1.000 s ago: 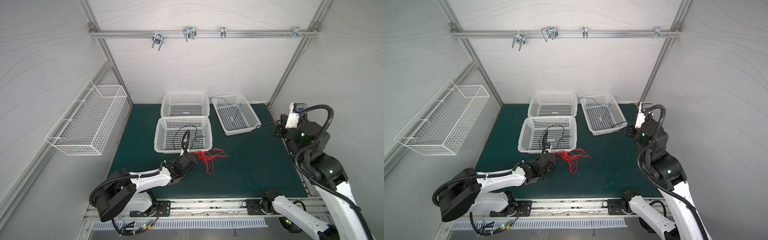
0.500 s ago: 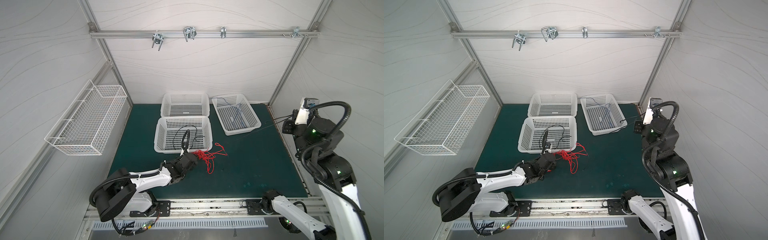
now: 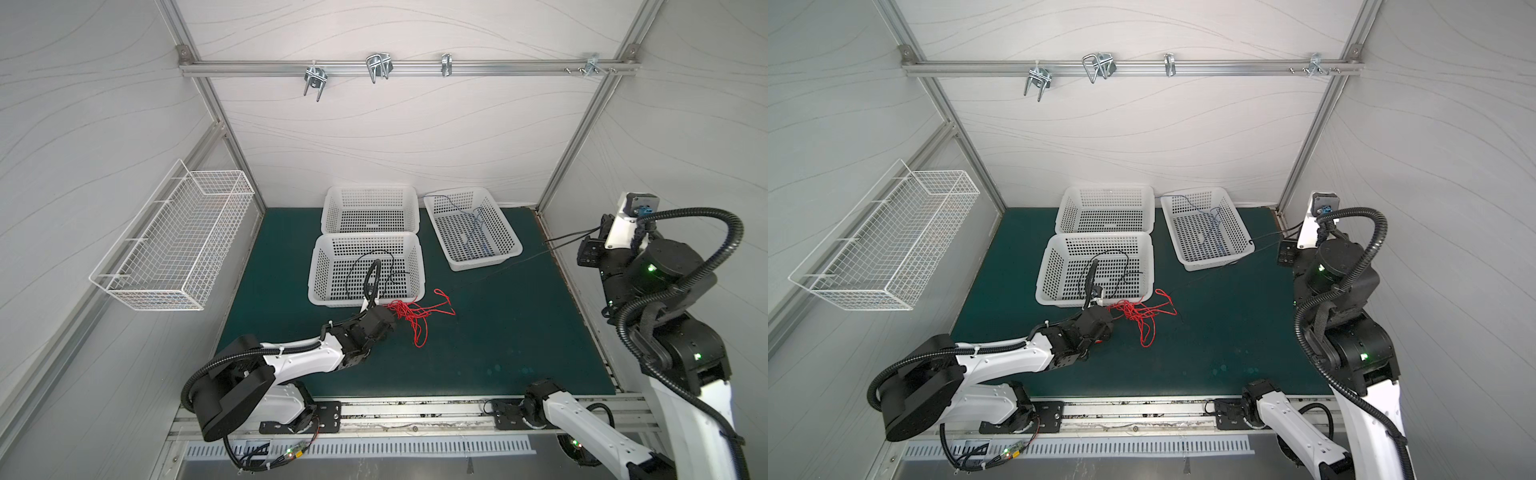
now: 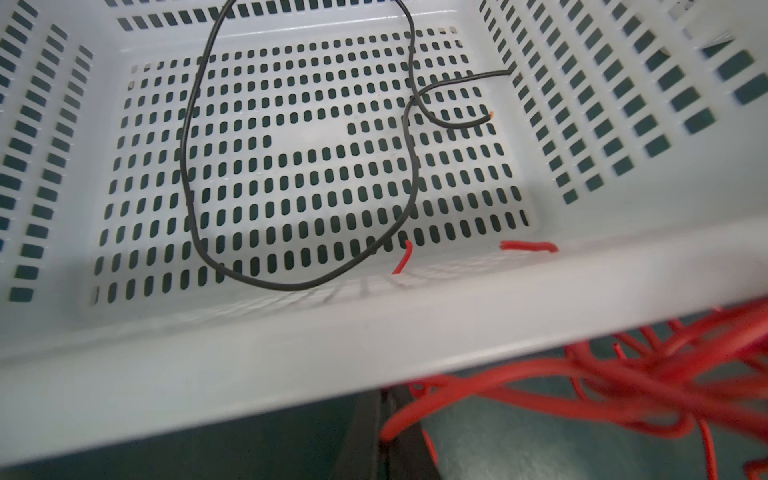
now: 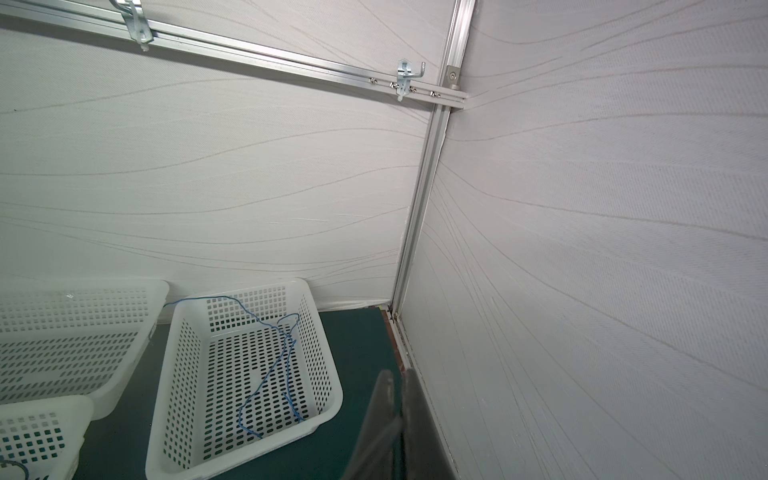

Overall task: Untangle the cables
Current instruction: 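Pull the black wire far out toward the side wall with the right gripper, then grasp the stretched black wire near the red bundle with the left gripper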

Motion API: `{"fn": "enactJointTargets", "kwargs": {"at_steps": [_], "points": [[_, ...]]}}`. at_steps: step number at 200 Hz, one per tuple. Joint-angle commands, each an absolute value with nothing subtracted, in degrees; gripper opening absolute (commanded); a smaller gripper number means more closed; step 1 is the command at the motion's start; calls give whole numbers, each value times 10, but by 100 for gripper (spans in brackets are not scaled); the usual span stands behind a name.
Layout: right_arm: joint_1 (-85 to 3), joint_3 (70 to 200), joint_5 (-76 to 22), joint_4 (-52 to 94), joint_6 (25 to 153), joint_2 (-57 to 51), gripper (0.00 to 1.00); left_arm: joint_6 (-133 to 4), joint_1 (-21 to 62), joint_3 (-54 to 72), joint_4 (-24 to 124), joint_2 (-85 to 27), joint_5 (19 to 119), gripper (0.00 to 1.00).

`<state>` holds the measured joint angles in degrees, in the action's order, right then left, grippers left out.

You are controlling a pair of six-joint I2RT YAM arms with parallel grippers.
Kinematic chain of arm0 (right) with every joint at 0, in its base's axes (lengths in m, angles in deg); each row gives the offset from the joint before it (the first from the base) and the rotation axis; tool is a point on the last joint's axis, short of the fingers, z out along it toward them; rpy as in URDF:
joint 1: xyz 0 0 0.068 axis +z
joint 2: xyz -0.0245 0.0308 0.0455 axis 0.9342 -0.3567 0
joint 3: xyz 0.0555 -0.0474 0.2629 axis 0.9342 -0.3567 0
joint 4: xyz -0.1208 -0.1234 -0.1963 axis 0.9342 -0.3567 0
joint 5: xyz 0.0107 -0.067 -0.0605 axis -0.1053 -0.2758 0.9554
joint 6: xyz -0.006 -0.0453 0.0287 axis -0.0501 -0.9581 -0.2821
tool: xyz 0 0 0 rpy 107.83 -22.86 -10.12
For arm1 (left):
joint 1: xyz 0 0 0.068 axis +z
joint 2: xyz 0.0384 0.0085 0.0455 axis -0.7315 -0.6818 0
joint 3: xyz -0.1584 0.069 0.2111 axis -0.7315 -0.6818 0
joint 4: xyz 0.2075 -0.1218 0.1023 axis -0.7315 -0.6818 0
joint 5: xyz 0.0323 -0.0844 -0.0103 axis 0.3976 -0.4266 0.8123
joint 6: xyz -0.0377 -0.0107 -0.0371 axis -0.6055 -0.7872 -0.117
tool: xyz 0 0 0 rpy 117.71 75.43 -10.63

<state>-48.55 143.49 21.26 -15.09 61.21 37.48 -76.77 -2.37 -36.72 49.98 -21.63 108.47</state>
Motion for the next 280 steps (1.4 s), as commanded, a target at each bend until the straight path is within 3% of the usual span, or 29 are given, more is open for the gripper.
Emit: {"fn": "enactJointTargets", "kwargs": {"at_steps": [1, 65, 172, 235, 280], "points": [[-492, 1458, 201, -129, 612, 376, 0, -765, -21, -364, 502, -221, 1104, 0], [-492, 1383, 96, -118, 688, 366, 0, -720, -20, -343, 504, -200, 1068, 1], [-492, 1276, 1, -65, 740, 350, 0, -643, -20, -373, 535, -90, 901, 60], [-491, 1264, -52, -62, 751, 351, 0, -592, -20, -363, 515, 10, 821, 63], [-491, 1267, -88, -76, 769, 359, 0, -568, -21, -295, 526, -36, 760, 64]]}}
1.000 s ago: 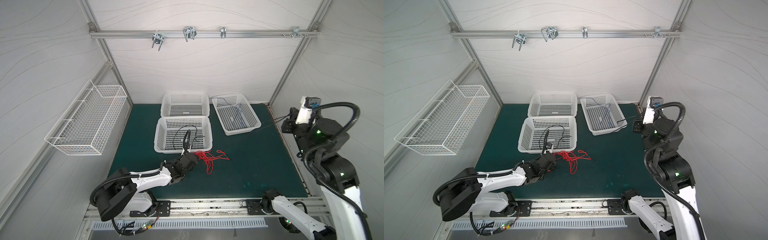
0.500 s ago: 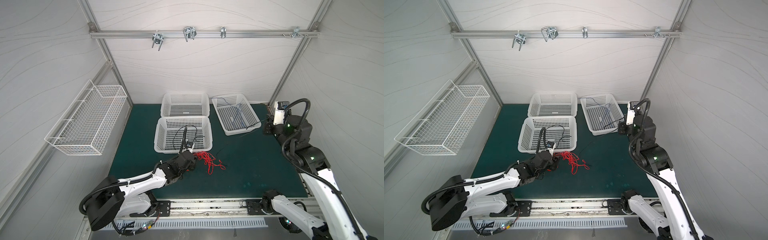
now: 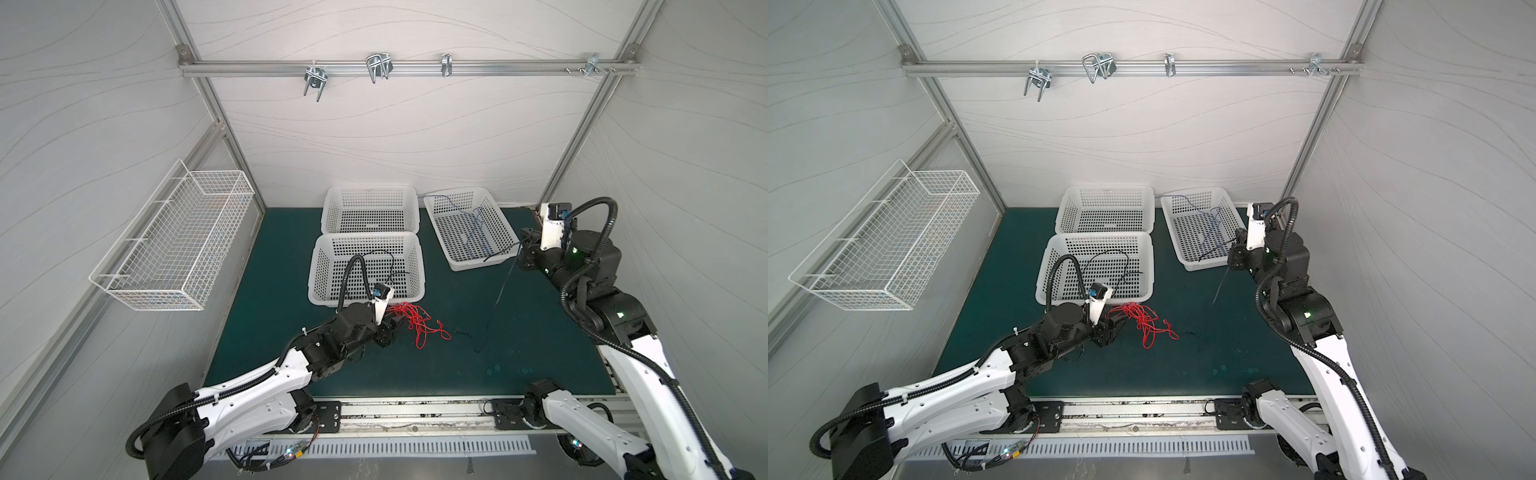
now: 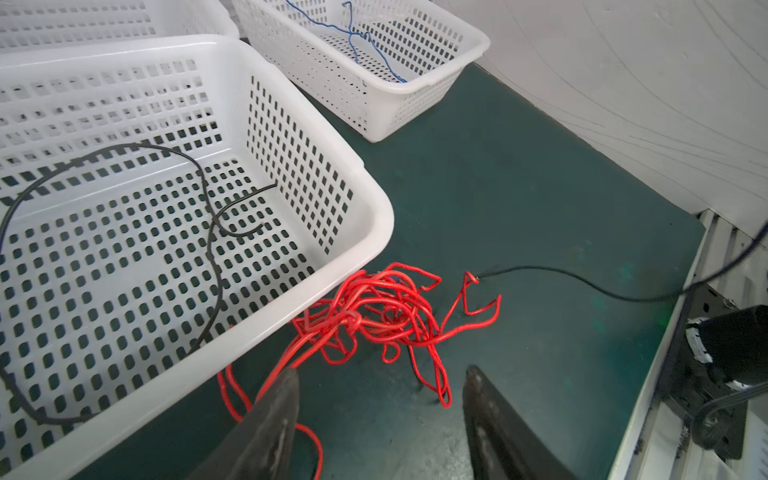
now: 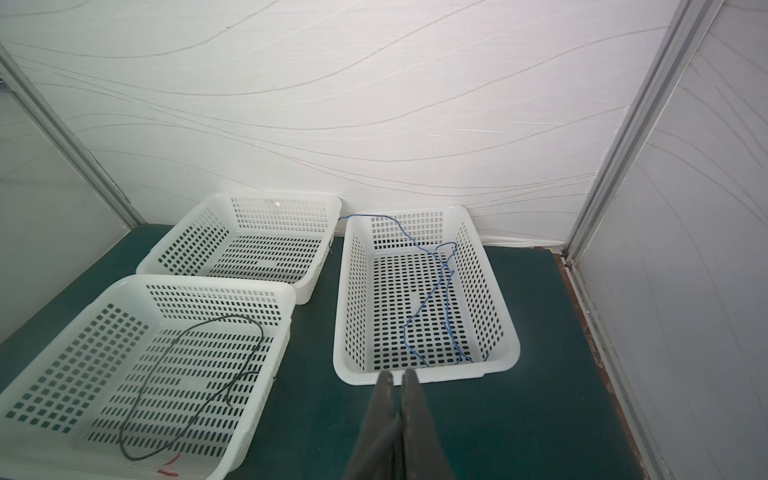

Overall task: Untangle the cables
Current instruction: 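Grasp the stretched black wire near the red bundle with the left gripper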

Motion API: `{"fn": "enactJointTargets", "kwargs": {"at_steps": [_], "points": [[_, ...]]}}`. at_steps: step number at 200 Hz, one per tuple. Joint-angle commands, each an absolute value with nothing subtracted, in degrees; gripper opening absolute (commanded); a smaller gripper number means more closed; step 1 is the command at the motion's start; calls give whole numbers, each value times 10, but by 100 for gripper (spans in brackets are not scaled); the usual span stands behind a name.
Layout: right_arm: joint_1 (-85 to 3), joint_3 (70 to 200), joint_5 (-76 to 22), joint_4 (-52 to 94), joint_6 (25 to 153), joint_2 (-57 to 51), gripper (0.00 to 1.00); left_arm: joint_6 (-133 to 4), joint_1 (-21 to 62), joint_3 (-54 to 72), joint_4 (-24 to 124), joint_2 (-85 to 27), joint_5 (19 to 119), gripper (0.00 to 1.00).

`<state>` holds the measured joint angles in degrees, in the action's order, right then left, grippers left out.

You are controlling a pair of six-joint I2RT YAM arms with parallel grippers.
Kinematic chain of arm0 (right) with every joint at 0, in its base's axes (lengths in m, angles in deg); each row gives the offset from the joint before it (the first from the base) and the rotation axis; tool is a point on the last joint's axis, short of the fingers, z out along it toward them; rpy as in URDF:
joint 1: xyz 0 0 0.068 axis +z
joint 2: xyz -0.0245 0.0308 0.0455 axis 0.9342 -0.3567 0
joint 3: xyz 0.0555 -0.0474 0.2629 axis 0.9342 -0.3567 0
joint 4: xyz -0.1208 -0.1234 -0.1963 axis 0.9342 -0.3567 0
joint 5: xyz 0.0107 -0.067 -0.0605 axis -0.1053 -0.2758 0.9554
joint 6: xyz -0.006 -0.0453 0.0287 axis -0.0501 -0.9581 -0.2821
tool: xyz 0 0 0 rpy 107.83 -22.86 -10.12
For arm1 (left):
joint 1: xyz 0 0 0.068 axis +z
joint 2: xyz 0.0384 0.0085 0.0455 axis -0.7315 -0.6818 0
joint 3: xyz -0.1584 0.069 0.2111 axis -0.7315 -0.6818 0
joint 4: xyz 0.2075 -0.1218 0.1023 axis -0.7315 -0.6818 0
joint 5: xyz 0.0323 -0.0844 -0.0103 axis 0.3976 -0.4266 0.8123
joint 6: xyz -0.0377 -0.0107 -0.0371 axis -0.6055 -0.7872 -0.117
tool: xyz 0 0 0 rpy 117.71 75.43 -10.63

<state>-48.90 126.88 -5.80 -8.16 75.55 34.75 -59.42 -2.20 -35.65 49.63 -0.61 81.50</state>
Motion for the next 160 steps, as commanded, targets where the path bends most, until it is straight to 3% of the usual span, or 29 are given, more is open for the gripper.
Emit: {"fn": "enactJointTargets", "kwargs": {"at_steps": [1, 60, 160], "points": [[-491, 1266, -90, -76, 769, 358, 0, -568, -21, -292, 527, -39, 758, 64], [-490, 1265, -116, -84, 799, 358, 0, -524, -104, -157, 581, -205, 740, 65], [-491, 1256, -166, -64, 841, 365, 0, -546, -135, -37, 745, -398, 643, 65]]}}
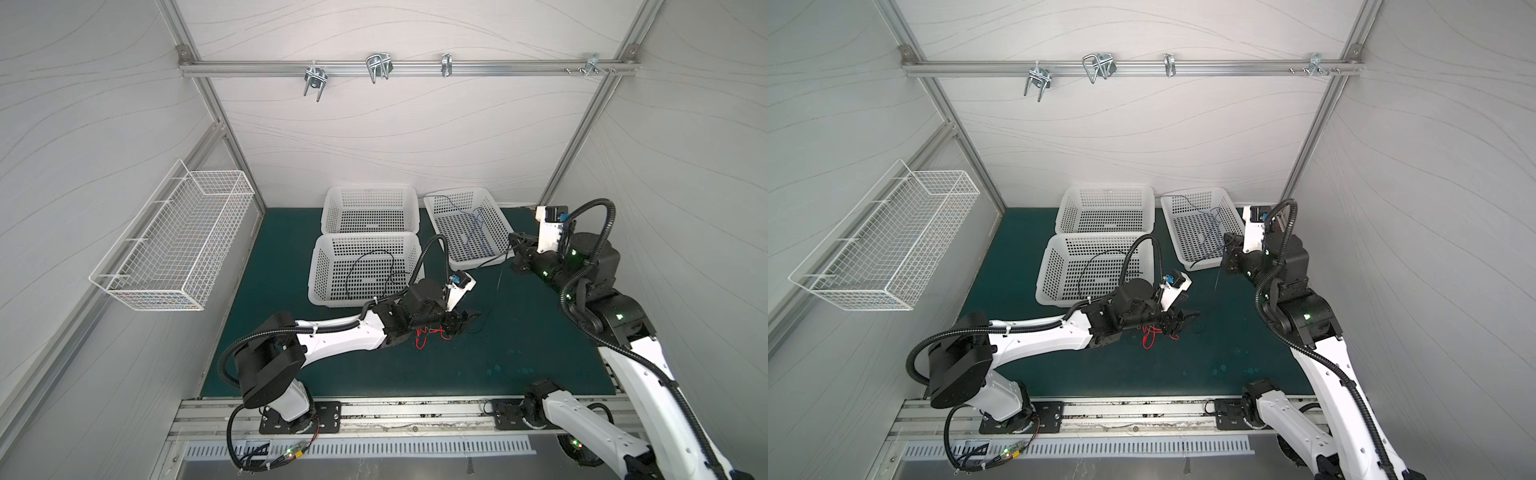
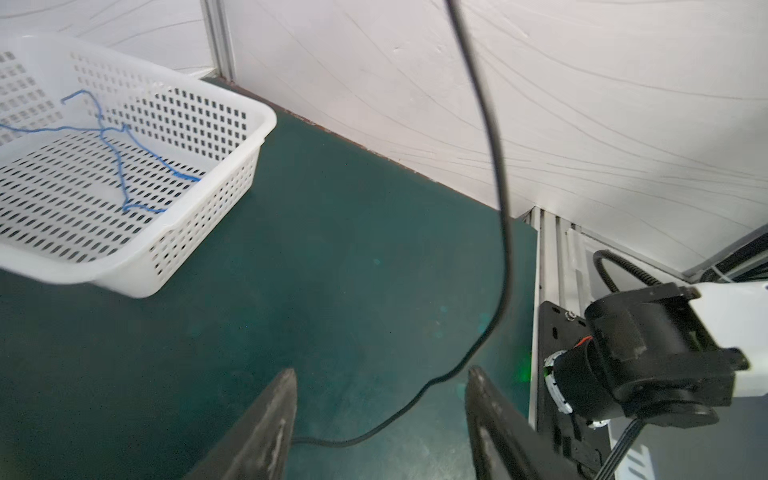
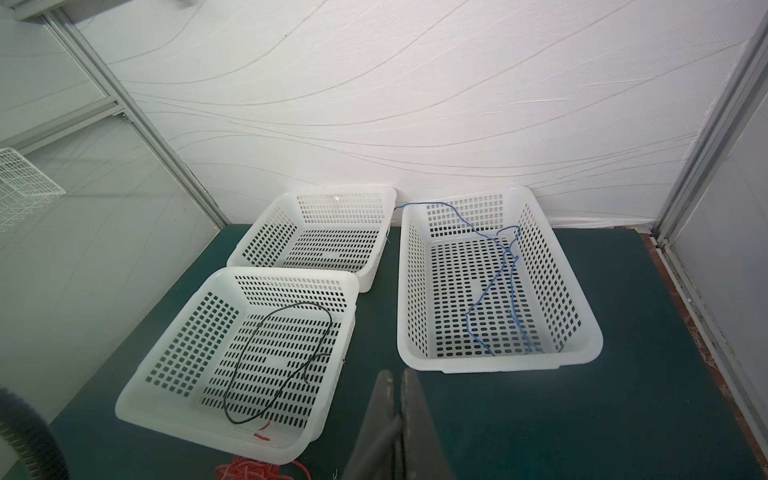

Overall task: Untangle the cables
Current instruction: 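Grasp the stretched black wire near the red bundle with the left gripper, then lift the black wire over the basket with the left gripper while the right draws back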

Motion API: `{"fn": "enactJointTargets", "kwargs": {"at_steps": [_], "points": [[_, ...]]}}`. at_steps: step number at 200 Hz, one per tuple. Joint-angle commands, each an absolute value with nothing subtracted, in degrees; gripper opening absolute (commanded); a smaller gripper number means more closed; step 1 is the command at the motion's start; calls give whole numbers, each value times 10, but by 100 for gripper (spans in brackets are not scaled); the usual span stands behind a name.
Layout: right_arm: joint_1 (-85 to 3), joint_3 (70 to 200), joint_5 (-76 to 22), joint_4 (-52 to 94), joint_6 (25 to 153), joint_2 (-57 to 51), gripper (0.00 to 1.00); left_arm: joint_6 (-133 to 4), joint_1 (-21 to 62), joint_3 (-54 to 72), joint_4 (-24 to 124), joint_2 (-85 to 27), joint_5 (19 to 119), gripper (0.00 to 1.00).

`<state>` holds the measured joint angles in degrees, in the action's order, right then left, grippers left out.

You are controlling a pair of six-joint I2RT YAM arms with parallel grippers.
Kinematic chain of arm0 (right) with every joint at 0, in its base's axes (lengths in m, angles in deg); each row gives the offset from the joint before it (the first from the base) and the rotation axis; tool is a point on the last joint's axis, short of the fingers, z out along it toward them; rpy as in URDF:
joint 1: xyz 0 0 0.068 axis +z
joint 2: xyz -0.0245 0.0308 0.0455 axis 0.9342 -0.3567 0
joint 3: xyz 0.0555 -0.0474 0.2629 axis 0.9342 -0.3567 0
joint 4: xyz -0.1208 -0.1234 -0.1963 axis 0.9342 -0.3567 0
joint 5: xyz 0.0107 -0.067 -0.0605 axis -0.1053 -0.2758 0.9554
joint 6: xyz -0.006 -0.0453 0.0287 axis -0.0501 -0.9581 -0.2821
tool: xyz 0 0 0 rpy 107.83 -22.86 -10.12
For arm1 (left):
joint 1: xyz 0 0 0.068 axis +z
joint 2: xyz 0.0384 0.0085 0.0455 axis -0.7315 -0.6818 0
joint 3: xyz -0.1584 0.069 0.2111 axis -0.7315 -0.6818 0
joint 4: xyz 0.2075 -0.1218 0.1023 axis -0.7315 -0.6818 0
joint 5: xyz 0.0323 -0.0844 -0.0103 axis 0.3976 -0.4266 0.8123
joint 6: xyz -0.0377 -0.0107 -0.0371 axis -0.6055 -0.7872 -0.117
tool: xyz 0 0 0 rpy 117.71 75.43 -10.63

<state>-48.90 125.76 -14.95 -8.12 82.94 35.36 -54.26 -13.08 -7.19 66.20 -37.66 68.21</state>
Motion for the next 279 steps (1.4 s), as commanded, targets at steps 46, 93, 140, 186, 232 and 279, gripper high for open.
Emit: {"fn": "enactJointTargets", "kwargs": {"at_steps": [46, 93, 140, 186, 232, 279], "points": [[-491, 1256, -162, -69, 837, 373, 0, -573, -135, -11, 781, -435, 598, 63], [-490, 1252, -178, -64, 847, 384, 0, -594, -139, 34, 768, -480, 606, 40], [-490, 1226, -161, -62, 847, 417, 0, -599, -141, 38, 745, -483, 641, 2], [-491, 1179, -86, -99, 851, 462, 0, -589, -140, 35, 729, -463, 670, 0], [-491, 1113, -47, -154, 890, 519, 0, -565, -139, 58, 674, -440, 706, 0], [-491, 1054, -41, -191, 930, 557, 4, -556, -138, 103, 639, -440, 726, 0]]}}
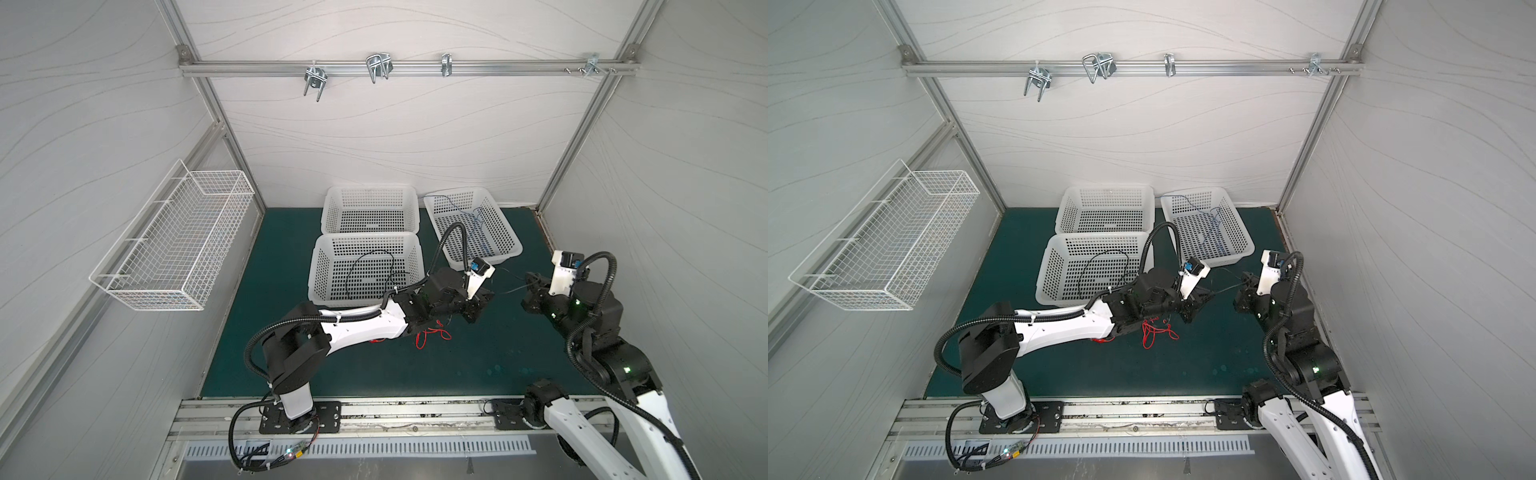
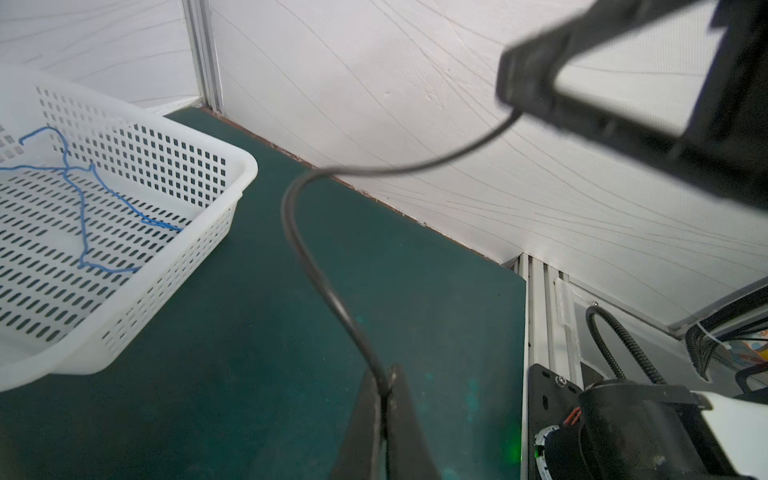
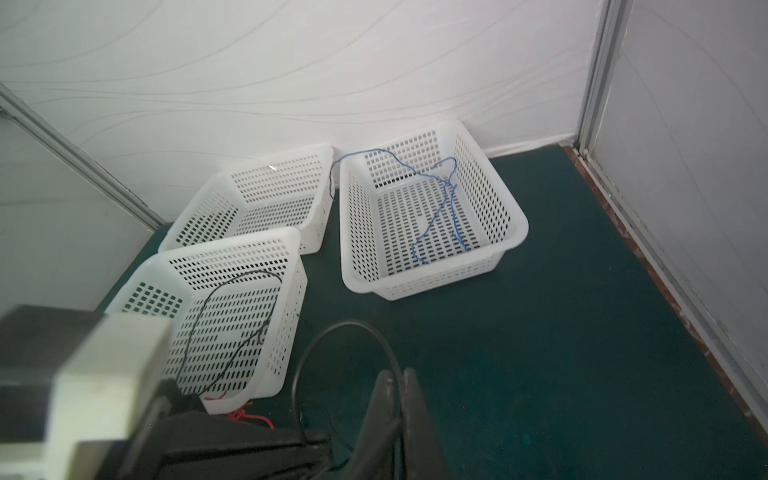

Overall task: Untangle the cables
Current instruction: 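Lift the black wire over the basket with the left gripper while the right draws back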

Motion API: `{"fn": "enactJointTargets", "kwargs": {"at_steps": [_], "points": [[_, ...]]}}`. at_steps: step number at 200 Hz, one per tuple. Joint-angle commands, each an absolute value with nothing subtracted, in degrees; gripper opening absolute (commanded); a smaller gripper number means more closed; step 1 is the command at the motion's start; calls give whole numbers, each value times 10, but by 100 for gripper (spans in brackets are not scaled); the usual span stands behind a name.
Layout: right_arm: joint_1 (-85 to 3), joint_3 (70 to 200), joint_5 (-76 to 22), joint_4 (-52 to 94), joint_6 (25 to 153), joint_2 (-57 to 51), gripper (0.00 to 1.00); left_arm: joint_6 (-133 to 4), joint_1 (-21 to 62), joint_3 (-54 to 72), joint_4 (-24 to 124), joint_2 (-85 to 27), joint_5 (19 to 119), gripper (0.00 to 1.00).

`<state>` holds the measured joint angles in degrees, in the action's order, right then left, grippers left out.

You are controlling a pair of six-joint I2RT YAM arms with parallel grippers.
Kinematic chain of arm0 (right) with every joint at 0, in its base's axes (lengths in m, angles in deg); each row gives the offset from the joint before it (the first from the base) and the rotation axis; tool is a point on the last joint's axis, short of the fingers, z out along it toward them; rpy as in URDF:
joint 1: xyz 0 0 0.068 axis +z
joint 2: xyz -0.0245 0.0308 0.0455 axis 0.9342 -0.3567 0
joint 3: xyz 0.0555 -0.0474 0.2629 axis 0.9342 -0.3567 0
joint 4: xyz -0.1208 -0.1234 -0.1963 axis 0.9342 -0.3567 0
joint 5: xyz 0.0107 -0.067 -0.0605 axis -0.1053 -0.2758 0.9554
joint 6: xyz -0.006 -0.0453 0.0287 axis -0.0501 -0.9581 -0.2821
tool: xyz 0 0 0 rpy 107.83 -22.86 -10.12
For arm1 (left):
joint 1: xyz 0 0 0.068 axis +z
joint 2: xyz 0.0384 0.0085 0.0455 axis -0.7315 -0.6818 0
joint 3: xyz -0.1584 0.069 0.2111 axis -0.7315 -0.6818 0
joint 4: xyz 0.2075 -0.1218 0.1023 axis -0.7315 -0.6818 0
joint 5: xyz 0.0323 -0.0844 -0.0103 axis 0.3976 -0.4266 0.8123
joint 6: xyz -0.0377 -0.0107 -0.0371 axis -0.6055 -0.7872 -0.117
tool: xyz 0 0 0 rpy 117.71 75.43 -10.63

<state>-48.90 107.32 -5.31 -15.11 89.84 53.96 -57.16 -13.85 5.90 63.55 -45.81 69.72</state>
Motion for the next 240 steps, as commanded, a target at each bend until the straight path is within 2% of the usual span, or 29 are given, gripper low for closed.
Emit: {"fn": "enactJointTargets", "kwargs": {"at_steps": [1, 42, 131, 172, 211, 219, 227, 240], "points": [[-491, 1053, -41, -192, 931, 558, 4, -556, -138, 104, 638, -441, 728, 0], [-490, 1017, -46, -215, 965, 595, 8, -553, -121, 151, 613, -449, 761, 0], [-491, 981, -58, -237, 979, 604, 32, -535, -80, 219, 529, -430, 822, 0], [-491, 984, -78, -218, 983, 581, 50, -507, -66, 229, 520, -406, 853, 0], [-490, 988, -96, -201, 978, 562, 60, -472, -58, 241, 509, -378, 888, 0], [-490, 987, -97, -199, 978, 560, 65, -467, -54, 242, 503, -373, 891, 0], [-490, 985, -94, -198, 979, 559, 75, -462, -51, 243, 497, -367, 897, 0], [-490, 984, -87, -199, 981, 556, 80, -449, -48, 242, 490, -357, 913, 0]]}}
